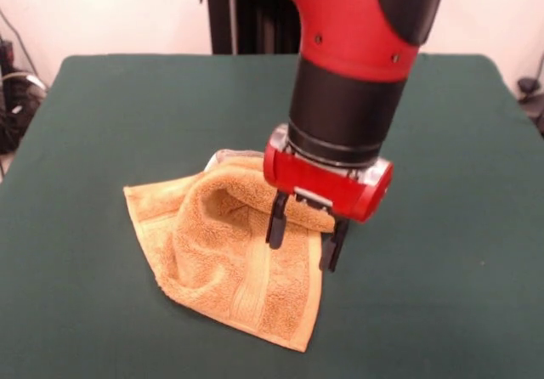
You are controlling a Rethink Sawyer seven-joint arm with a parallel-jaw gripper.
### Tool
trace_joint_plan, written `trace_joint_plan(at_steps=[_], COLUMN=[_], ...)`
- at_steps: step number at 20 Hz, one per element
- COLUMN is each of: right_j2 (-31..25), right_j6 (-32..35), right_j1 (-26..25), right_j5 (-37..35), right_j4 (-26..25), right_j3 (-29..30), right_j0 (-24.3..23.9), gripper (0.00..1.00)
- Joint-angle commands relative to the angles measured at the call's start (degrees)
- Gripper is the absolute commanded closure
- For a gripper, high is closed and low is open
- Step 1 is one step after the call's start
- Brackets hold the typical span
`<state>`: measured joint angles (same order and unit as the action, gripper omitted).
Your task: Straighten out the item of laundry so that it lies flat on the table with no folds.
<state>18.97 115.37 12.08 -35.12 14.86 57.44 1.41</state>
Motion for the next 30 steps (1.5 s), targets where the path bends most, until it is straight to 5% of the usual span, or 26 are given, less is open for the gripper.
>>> trace_joint_plan(at_steps=[1,12,30], right_j2=[-5.5,-0.7,0.1], right_j6=[3.3,13.0,7.7], right_j1=[-4.5,-3.4,-0.3], right_j5=[-11.3,-20.9,-24.0], right_j4=[-1.7,-0.3,-2.0], right_j3=[0.4,5.7,9.5], right_j0=[0.9,2.9,0.8], gripper=[0.00,0.00,0.00])
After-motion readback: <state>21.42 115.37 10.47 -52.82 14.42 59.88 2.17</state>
